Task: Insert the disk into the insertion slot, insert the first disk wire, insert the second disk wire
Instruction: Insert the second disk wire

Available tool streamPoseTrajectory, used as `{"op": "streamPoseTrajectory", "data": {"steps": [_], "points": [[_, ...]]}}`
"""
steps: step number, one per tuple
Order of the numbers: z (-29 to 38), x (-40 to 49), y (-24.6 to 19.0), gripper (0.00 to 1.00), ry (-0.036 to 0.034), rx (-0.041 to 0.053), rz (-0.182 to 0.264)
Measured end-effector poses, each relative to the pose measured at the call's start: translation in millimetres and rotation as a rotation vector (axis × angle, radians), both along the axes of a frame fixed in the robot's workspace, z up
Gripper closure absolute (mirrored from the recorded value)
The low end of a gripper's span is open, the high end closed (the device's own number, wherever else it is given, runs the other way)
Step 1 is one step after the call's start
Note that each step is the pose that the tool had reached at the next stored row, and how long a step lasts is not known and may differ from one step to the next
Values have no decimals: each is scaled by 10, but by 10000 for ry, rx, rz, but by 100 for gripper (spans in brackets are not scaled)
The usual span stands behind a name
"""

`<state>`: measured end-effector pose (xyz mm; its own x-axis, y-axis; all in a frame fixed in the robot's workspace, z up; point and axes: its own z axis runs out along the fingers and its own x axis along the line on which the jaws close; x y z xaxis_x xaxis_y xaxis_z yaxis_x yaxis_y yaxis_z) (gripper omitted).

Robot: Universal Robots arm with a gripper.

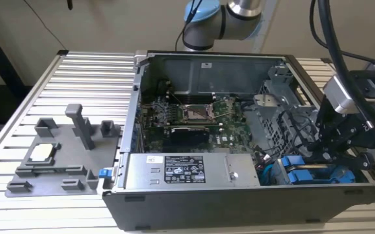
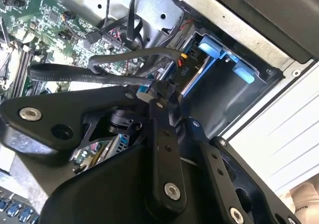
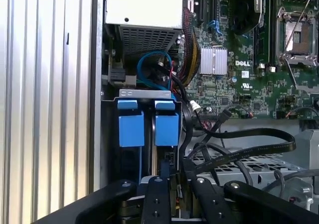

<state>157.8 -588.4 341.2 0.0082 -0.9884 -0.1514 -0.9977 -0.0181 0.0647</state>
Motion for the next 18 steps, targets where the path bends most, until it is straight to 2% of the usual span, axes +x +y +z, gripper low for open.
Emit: {"op": "streamPoseTrajectory", "data": {"steps": [4,6,7,13,14,18], "points": [[1,0,1,76,0,-3,-2],[1,-2,2,78,-1,-3,-2],[1,-6,3,84,-2,-1,-3],[1,-36,3,84,-15,-2,-6],[1,-36,3,84,-38,-1,-6],[-3,-37,3,84,-226,1,-7]]}}
